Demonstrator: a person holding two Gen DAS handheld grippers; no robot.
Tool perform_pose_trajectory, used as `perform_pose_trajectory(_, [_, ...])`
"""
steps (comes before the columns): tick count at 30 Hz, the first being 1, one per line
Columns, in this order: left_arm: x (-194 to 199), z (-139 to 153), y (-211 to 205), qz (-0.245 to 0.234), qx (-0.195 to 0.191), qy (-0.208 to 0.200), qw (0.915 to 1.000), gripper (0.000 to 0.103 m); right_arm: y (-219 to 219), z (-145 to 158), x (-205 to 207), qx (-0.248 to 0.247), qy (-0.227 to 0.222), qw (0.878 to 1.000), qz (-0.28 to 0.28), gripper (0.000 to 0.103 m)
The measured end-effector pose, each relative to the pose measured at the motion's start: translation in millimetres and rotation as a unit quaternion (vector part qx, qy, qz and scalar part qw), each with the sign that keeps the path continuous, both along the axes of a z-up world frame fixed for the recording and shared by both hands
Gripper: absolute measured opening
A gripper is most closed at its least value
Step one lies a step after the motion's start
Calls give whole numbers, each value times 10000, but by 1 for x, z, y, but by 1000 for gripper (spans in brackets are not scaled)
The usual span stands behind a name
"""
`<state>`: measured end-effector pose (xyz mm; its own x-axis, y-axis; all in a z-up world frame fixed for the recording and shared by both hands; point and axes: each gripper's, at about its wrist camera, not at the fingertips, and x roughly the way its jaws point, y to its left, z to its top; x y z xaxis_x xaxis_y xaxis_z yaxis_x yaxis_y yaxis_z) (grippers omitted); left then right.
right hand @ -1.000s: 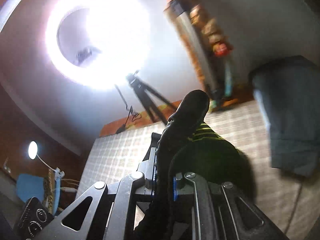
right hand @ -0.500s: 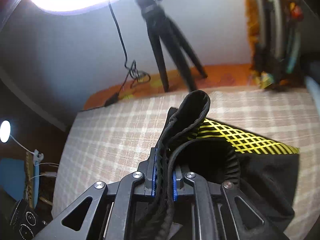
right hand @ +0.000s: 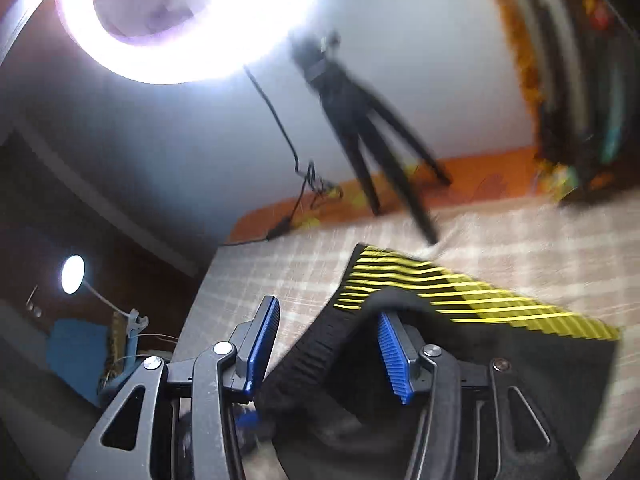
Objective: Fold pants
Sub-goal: 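Fold the waistband toward the leg hems with both grippers and release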
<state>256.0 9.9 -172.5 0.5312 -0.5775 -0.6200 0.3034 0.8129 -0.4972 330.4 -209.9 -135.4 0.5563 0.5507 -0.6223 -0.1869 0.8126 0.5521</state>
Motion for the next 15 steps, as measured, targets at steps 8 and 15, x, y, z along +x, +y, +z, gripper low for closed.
perform_pose_trajectory(8, [-17, 9, 17, 406, 406, -22, 9983, 34, -64, 6, -35, -812, 85, 9959, -379, 53])
perform_pose_trajectory(15, [-10, 42, -23, -229, 1070, -807, 9907, 44, -88, -23, -32, -1471, 321, 9871, -550, 51])
